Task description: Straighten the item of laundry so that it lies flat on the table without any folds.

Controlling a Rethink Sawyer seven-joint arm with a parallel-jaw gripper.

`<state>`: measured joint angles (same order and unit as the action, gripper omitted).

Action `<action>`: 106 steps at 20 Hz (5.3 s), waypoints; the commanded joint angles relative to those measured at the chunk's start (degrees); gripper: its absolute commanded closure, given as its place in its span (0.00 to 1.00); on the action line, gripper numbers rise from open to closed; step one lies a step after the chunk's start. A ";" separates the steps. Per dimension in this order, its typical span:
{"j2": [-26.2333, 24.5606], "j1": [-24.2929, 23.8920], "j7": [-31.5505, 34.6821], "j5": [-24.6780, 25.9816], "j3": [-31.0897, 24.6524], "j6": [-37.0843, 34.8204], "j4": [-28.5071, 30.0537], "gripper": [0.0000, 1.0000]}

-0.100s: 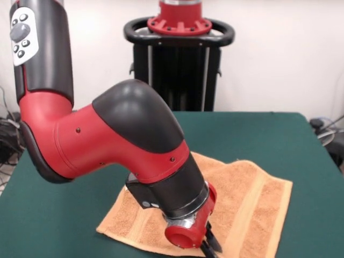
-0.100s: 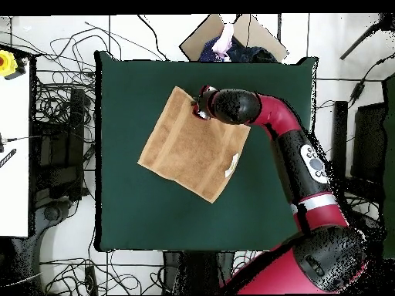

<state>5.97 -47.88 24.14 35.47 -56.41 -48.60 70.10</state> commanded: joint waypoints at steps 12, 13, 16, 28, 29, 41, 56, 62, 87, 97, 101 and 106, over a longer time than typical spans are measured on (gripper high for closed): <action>1.37 -1.13 -5.09 2.40 -0.28 10.17 6.89 0.00; 1.52 -1.24 -4.95 2.44 -0.17 10.46 7.25 0.00; 2.28 -2.60 -4.37 2.59 -1.33 13.50 9.45 0.00; 14.14 -4.85 9.93 -5.07 7.12 3.55 29.28 0.00; 14.25 -5.28 9.60 -5.73 7.27 3.01 30.15 0.00; 18.61 -14.24 12.02 -6.40 10.08 6.67 42.88 0.00; 40.53 -22.68 15.04 -4.69 7.55 26.50 63.55 0.00; 41.50 -12.35 18.58 9.37 23.66 44.60 58.87 0.00; 20.47 -9.30 14.05 7.86 34.93 60.20 51.00 0.00; 20.27 -5.35 15.44 7.54 36.78 69.56 51.01 0.00; 23.88 -2.93 14.32 7.80 36.83 75.67 53.00 0.00; 24.58 -0.06 13.02 9.18 35.93 73.58 52.88 0.00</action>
<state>29.90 -51.85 24.41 43.16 -20.12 24.40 126.36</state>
